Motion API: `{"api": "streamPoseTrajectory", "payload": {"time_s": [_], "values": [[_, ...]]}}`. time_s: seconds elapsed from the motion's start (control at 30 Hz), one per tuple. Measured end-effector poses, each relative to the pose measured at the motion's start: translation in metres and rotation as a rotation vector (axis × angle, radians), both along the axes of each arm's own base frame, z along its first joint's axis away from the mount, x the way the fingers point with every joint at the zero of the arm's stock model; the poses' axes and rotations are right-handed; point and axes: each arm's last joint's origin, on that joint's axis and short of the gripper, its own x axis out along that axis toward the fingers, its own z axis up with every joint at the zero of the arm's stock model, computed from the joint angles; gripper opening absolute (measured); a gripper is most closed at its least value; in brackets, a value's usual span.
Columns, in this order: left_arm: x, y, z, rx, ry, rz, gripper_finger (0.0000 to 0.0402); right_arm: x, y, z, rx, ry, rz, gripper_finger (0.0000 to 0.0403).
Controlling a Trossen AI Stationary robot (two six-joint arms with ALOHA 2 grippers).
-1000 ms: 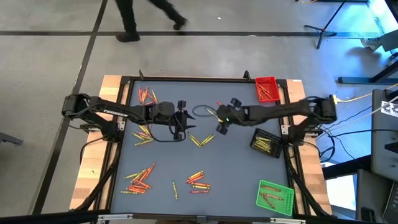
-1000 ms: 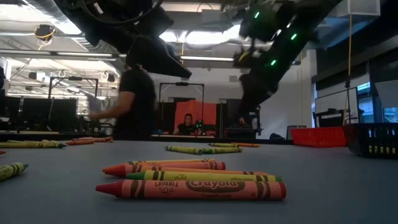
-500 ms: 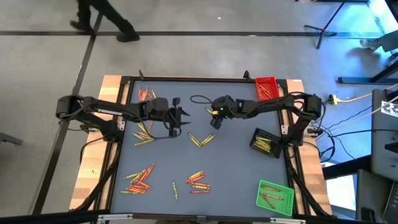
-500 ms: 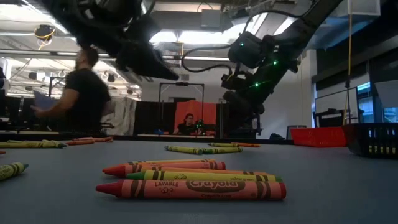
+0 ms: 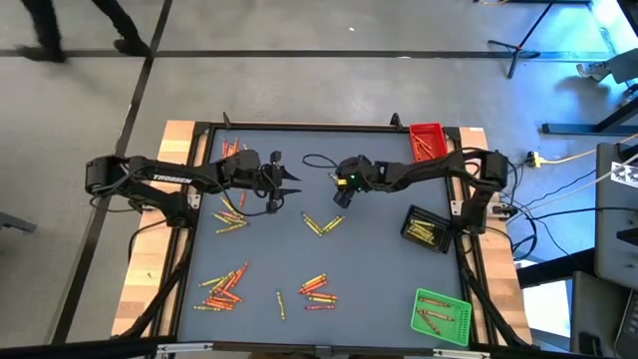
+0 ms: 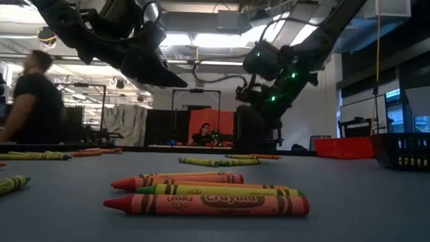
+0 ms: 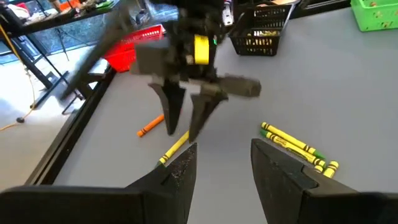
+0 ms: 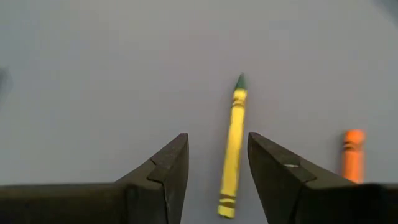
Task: Sort crayons
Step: Put the green crayon into the black basket
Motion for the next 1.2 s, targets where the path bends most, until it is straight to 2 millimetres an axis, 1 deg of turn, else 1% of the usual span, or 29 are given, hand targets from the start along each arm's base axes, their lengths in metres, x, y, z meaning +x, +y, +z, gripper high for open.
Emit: {"api": "streamPoseTrajectory", "payload": {"time_s": [0.13,0.27,0.37,0.63,0.73,0.9,1.03,1.2], "values": [[0.000,-0.001,0.000,-0.001,0.000,-0.003,0.0135,0.000,-0.005,-0.017,0.027,0.032,-0.058,0.0161],[0.001,-0.002,0.000,0.000,0.000,-0.005,0.0135,0.001,-0.008,-0.024,0.085,0.028,-0.032,0.0154],[0.001,-0.001,0.000,0.003,-0.001,0.002,0.0135,0.002,-0.008,-0.025,0.095,0.030,-0.020,0.0126],[0.001,-0.001,0.000,0.007,-0.001,0.013,0.0135,0.002,-0.008,-0.026,0.044,0.049,0.007,0.0018],[0.001,-0.001,0.000,0.008,-0.001,0.018,0.0135,0.002,-0.008,-0.026,0.025,0.049,0.022,0.0010],[0.001,-0.001,0.000,0.009,0.000,0.019,0.0135,0.005,-0.008,-0.021,0.016,0.046,0.032,0.0031],[0.001,-0.001,0.000,0.009,0.000,0.019,0.0135,0.005,0.001,-0.011,-0.017,0.043,0.078,0.0023],[0.001,-0.001,0.000,0.008,0.001,0.018,0.0135,0.002,0.019,0.018,-0.036,0.015,0.125,0.0013]]}}
